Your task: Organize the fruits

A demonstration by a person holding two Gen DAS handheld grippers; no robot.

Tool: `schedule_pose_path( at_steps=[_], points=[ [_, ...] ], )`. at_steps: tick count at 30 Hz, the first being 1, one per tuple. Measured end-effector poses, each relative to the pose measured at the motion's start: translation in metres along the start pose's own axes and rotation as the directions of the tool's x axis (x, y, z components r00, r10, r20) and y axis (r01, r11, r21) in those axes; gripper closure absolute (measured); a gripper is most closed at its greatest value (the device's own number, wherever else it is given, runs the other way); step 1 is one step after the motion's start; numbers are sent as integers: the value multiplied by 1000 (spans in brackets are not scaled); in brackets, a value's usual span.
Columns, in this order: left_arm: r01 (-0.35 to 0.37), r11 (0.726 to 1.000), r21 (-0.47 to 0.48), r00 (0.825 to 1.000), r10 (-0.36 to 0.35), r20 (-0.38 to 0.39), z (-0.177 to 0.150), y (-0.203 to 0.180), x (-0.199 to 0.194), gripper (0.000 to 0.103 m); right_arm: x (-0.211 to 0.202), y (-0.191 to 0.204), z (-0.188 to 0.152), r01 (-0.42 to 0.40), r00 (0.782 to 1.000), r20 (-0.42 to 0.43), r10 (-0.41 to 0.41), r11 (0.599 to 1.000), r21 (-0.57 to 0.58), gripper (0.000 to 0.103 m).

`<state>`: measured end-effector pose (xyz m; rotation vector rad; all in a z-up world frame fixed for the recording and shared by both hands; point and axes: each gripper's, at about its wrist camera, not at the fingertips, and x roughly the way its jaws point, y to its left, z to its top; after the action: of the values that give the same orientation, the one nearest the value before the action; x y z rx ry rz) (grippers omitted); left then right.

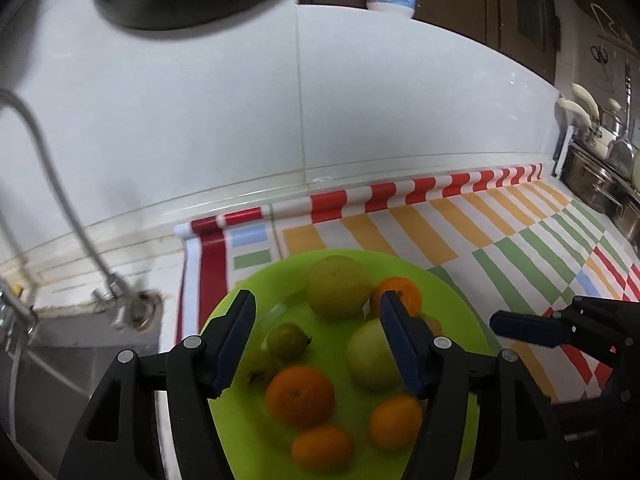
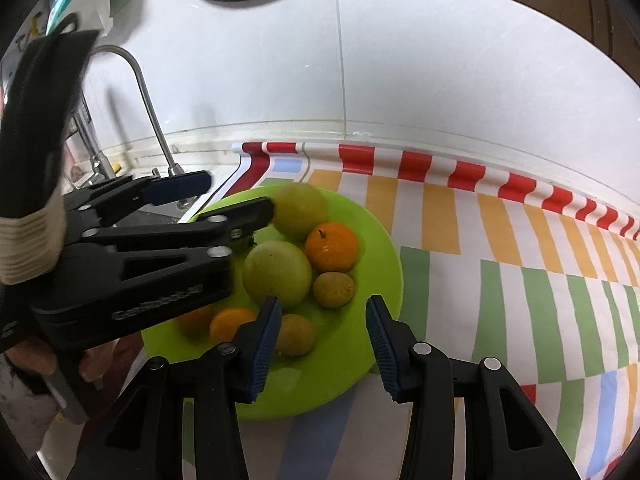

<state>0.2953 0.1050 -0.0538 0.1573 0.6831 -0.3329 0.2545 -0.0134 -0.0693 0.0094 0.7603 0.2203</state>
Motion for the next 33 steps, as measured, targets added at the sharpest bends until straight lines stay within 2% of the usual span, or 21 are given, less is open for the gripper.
schedule_pose_path(
  at_steps=[5,7,11,13,16,25,33],
  points=[
    [-43,999,-29,999,43,0,-11,2,-28,38,-13,0,-6,20,999,24,-21,1000,22,58],
    [-46,999,-26,999,46,0,-16,0,-38,38,-22,0,-9,25,999,36,-26,999,33,53],
    [-52,998,-31,999,52,4,-26,-5,-57,37,-42,1,-14,37,997,68,-40,998,43,52],
    [-59,997,-41,998,59,7,-31,-9,-68,36,-54,0,-18,38,996,79,-42,998,50,46],
    [-62,996,-61,998,63,14,-37,-14,-84,34,-69,-1,-21,45,994,102,-50,998,53,43],
    [-96,990,-101,994,102,50,-50,-38,-133,25,-117,-7,-36,54,985,164,-62,997,51,34],
    [-143,984,-111,983,154,98,-67,-70,-179,14,-166,-18,-64,69,972,221,-81,996,60,27]
  ],
)
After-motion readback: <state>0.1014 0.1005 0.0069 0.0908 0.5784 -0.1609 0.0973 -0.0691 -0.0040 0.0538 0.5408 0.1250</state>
